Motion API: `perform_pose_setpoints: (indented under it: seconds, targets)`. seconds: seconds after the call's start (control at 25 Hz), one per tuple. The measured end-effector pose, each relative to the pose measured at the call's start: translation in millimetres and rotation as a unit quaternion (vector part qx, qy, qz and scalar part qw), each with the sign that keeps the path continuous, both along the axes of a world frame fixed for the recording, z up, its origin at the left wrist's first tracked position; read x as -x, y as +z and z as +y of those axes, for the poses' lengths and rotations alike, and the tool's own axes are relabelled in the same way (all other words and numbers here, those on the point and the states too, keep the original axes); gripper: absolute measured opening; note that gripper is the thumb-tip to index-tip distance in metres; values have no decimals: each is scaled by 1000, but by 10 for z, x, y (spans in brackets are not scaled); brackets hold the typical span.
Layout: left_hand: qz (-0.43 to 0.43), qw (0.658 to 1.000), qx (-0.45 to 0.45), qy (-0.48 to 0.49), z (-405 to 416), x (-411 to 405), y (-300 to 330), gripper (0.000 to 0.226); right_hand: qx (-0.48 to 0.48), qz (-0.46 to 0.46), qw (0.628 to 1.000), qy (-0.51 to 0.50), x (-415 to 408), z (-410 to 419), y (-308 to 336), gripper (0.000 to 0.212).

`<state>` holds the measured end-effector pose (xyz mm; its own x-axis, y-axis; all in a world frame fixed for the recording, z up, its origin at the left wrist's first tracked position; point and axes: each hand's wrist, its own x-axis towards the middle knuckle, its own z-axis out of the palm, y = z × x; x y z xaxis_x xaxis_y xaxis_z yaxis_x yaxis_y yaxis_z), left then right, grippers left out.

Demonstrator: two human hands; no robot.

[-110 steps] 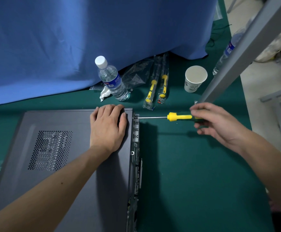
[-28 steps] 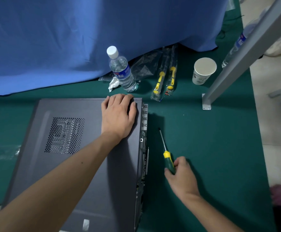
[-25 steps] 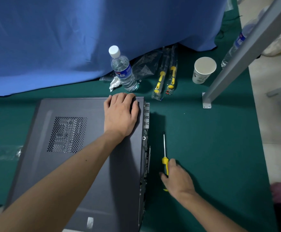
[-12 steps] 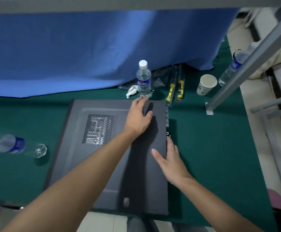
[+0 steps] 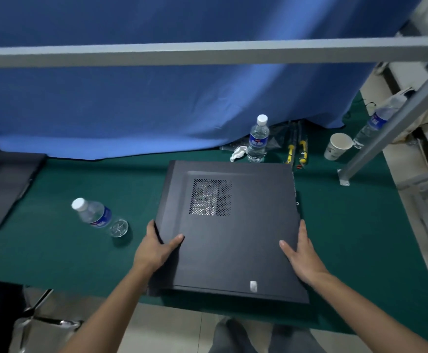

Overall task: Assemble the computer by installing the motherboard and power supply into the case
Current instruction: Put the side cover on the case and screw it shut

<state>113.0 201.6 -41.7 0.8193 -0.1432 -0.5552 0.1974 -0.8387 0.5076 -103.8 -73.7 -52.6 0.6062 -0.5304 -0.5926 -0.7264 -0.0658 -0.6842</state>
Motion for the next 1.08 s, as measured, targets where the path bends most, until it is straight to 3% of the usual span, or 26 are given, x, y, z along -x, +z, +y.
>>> perform_pose_setpoints:
  seconds: [0.24,0.48,0.68,0.84,0.96,1.08]
  targets:
    - [-8,1000,1,6,129,-34,-63,94,13,11,1000,-5,63,312,48,92]
    - [-32,997,-64,-36,25,-149,-75,85,6,13,1000,5,31,225,30,91]
    - [-57,996,-38,-59,-35,-183,-82,91,24,14,999,-17,0,181,77,89]
    - [-105,990,-20,-96,236,233,-193,84,140,37,989,6,176,474,43,80]
    - [-190,965,-86,-158,420,444,-298,74,264,58,961,55,288,663,-65,82]
    - [-189,959,-102,-184,427,463,-340,74,308,66,947,60,349,651,-142,84]
